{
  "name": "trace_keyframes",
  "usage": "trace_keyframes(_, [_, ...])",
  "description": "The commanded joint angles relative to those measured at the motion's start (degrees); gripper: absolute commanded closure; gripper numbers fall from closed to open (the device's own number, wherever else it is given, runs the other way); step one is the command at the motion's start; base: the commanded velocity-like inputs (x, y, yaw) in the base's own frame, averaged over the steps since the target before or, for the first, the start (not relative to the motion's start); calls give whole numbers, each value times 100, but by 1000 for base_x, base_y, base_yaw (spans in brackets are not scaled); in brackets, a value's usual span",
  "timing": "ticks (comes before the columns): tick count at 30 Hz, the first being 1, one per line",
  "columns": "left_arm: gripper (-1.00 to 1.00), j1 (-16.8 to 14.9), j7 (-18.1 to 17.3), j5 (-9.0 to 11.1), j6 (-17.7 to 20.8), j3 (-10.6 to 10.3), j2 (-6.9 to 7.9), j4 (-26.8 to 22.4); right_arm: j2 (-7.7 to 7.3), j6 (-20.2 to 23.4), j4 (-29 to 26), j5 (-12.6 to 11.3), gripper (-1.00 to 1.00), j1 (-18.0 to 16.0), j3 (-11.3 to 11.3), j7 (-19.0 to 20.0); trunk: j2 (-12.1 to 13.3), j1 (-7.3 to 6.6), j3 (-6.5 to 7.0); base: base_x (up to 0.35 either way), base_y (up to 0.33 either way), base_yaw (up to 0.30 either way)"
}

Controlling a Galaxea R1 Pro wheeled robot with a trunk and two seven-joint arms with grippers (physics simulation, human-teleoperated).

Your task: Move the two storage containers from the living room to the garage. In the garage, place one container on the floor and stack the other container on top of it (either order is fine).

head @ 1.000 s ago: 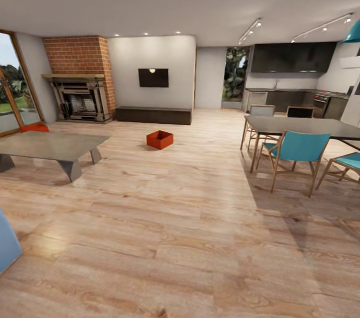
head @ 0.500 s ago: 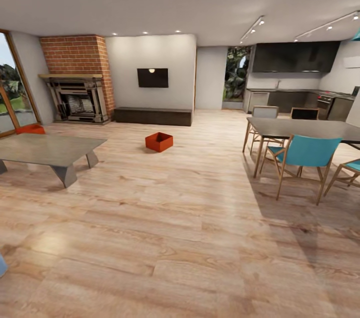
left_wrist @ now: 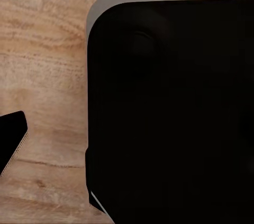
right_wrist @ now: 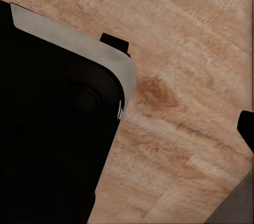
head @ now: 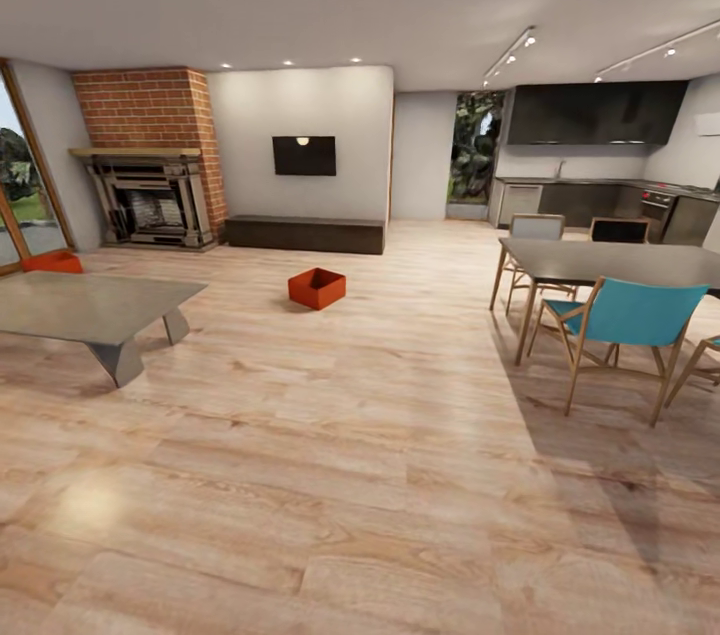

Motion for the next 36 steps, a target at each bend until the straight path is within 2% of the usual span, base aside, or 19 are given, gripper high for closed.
trace_keyframes(1, [-100, -2, 2, 14, -3, 7, 0, -2, 2, -37, 18, -59, -100, -6, 47, 18, -2, 3, -6, 322, 0, 0])
trace_keyframes(36, [-100, -2, 2, 14, -3, 7, 0, -2, 2, -37, 18, -59, -100, -6, 47, 18, -2, 3, -6, 322, 0, 0])
